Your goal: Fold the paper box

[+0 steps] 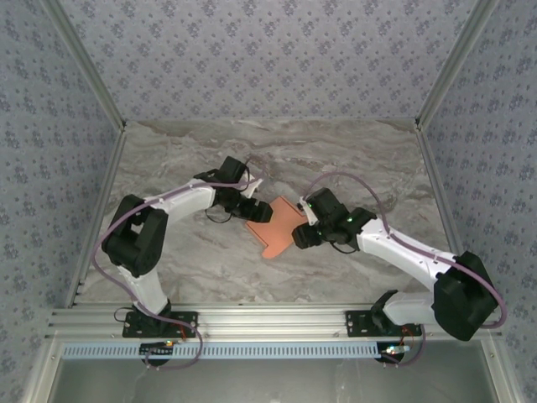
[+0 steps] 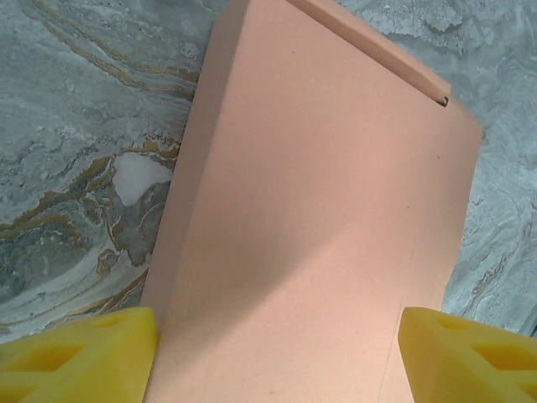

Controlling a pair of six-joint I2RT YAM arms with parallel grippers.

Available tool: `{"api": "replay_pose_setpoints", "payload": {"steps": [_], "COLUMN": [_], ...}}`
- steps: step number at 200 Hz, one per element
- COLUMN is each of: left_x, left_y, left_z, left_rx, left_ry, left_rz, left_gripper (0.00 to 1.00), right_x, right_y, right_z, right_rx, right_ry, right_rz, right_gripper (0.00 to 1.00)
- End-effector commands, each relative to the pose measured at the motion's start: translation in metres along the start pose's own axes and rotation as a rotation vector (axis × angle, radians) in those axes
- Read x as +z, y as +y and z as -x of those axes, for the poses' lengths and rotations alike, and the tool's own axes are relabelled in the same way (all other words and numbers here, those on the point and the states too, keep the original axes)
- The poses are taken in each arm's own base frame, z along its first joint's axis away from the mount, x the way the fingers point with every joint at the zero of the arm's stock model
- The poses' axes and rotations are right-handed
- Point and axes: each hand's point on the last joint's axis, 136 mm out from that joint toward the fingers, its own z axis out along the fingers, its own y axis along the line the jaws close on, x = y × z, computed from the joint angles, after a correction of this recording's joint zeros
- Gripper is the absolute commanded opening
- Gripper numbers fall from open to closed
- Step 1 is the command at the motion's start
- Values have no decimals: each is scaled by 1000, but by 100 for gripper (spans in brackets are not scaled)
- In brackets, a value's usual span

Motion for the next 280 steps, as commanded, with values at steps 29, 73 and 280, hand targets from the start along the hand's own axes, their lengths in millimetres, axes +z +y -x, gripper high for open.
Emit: {"api": "replay_pose_setpoints", "payload": {"steps": [29,73,280], "left_x": [6,21,26], "left_y": [12,-4,7], "left_z": [15,18,-15], "left_rx": [12,-7,-137], "left_ry": [-6,17,4], "left_rz": [77,-52,-79], "left_gripper": [75,68,54], "right_x": [9,27,54], "right_y": [3,12,-2], "right_z": [-9,-15,-4], "right_rx": [170,357,553], "right_ry": [16,-2,-78], "right_rz": [144,278,427], "right_gripper": [59,59,36]}}
